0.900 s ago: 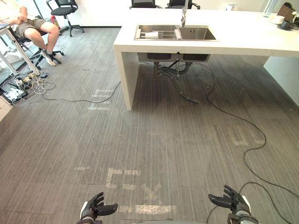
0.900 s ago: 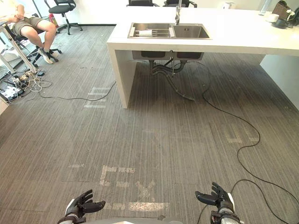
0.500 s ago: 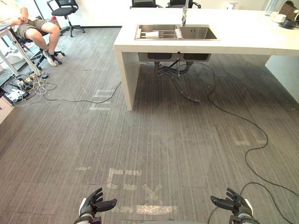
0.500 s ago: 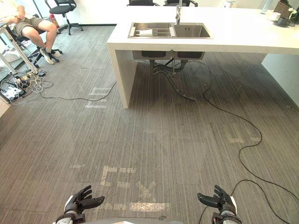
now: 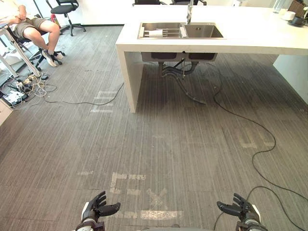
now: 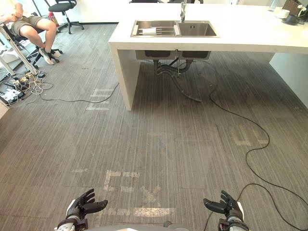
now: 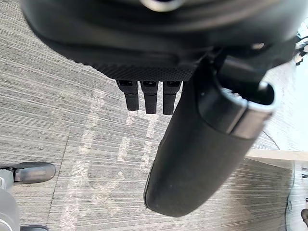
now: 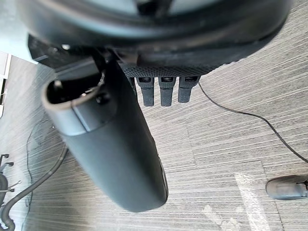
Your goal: Walk over to the sink, pick up the cup, carry it to the dishwasher, place the cup inside the dishwasher, then close the dishwasher door
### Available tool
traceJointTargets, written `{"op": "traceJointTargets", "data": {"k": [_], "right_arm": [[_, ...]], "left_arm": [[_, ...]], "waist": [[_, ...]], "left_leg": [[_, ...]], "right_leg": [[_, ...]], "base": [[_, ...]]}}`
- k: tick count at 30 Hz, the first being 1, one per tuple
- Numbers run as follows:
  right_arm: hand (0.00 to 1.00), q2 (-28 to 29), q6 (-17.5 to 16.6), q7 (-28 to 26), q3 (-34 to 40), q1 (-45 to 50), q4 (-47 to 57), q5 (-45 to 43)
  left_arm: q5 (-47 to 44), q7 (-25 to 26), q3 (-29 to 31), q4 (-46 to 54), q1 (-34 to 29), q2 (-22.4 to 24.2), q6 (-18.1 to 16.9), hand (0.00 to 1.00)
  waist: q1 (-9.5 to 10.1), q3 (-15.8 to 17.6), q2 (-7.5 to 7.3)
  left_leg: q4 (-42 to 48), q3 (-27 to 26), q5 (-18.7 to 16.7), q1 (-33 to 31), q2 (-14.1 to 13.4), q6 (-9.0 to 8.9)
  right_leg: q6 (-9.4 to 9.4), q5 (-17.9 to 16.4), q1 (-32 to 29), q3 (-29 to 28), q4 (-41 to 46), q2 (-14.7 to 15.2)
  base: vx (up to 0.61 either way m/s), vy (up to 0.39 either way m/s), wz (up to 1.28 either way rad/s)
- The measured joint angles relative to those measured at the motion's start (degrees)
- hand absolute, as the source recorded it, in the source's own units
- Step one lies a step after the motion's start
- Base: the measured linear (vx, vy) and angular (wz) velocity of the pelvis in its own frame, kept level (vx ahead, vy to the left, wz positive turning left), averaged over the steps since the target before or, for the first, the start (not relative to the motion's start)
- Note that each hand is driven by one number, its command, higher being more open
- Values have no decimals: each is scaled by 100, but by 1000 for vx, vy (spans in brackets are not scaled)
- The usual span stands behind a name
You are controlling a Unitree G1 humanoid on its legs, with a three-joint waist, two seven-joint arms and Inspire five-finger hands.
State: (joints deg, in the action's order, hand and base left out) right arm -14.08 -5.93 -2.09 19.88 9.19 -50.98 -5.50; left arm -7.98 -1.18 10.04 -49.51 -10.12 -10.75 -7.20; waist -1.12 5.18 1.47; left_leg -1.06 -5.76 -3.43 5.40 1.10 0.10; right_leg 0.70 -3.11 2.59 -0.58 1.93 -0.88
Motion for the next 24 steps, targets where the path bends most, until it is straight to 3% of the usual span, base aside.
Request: {"op": "traceJointTargets", "data": {"k": [3,6,8,10,12,15,16,18,19,20,21,22,24], "right_arm": [[90,-1,2,23,2,-105,11,-1],[90,-29,2,79,5,-282,57,-4],[90,-37,9,135,-1,-369,59,-9],[90,-32,16,134,-58,-436,74,-10],[90,-52,35,135,-65,-427,72,-12],[90,-175,39,131,-167,-534,72,-38],[90,-277,40,130,-232,-544,75,-103],[90,-417,39,139,-239,-513,84,-133],[90,-445,39,157,-237,-495,85,-148],[90,-508,47,209,-217,-511,85,-193],[90,-506,48,217,-218,-533,85,-214],[90,-492,54,211,-222,-527,85,-230],[90,-403,62,226,-272,-483,89,-272]], "left_arm": [[-51,17,-12,61,-18,25,0,90],[-167,63,-19,313,-28,109,-1,90],[-227,74,-37,473,-10,114,-17,90],[-303,121,-62,483,-2,76,-17,90],[-370,182,-122,481,5,47,-15,90],[-449,242,-142,476,167,53,-16,90],[-451,247,-148,473,244,76,-20,90],[-450,276,-143,467,338,41,-75,90],[-448,284,-143,456,337,45,-75,90],[-448,301,-149,413,375,131,-87,90],[-448,301,-150,414,409,158,-100,90],[-450,303,-143,416,459,238,-105,90],[-454,278,-145,455,397,344,-109,90]], "waist": [[25,16,22],[36,64,82],[33,159,50],[16,263,68],[-4,372,83],[-172,596,267],[-226,661,363],[-284,656,267],[-311,642,249],[-317,619,361],[-308,629,356],[-309,671,392],[-229,712,394]], "left_leg": [[270,-151,-194,-140,-25,22],[826,-285,-630,-451,-43,115],[1241,-403,-1014,-528,-4,253],[1341,-433,-1163,-388,3,316],[1296,-435,-1292,-81,-13,290],[1032,-259,-1369,300,-281,167],[922,-199,-1373,411,-429,93],[832,-71,-1522,719,-487,-280],[866,-16,-1582,789,-519,-375],[1368,107,-1593,667,-705,-475],[1827,96,-1545,501,-767,-550],[3271,87,-1243,-52,-968,-650],[5444,-10,-912,-828,-1459,-638]], "right_leg": [[2,-58,-94,-128,85,-12],[-80,-461,-443,-246,668,-8],[-454,-1050,-1015,-132,2044,115],[-608,-1131,-1713,262,3519,259],[-449,-1372,-2060,699,3941,464],[-359,-1358,-2454,1004,3140,386],[-376,-1159,-2591,1022,2659,316],[-338,128,-2772,635,1593,312],[-268,495,-2760,590,1732,323],[44,168,-2847,726,2270,247],[94,-2,-2823,760,2396,235],[234,-232,-2495,905,2375,177],[374,-351,-1615,1029,1921,-41]], "base": [[56,14,-23],[50,29,-22],[94,41,-17],[171,30,-13],[294,27,-3],[422,-42,27],[478,-121,46],[660,-195,44],[632,-254,39],[493,-226,27],[725,-353,38],[609,-296,35],[617,-289,24]]}}
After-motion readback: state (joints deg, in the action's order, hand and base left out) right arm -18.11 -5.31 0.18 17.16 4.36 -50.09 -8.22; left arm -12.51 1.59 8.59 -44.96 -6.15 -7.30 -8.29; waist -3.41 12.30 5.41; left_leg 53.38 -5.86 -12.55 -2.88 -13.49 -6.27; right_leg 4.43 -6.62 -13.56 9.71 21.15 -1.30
